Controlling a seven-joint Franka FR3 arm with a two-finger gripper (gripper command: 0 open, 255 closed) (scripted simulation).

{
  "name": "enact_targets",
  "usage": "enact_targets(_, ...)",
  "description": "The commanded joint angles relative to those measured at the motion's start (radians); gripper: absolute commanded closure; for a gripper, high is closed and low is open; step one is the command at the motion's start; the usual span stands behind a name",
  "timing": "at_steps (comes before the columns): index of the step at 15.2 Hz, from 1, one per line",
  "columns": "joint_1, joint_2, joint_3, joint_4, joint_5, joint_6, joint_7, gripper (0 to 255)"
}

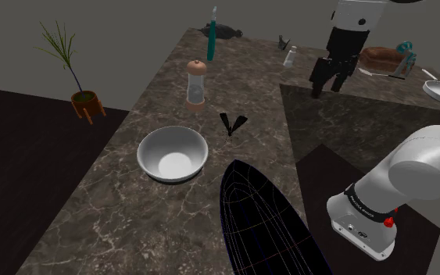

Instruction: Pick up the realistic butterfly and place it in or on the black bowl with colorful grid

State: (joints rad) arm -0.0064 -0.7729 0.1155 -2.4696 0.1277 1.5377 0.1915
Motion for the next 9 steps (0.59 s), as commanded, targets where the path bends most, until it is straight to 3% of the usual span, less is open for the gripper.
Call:
enact_targets(1,-0.001,0.036,0.051,-0.01,0.042,0.046,0.09,0)
enact_targets(9,-0.02,0.257,0.24,0.027,0.154,0.237,0.415,0)
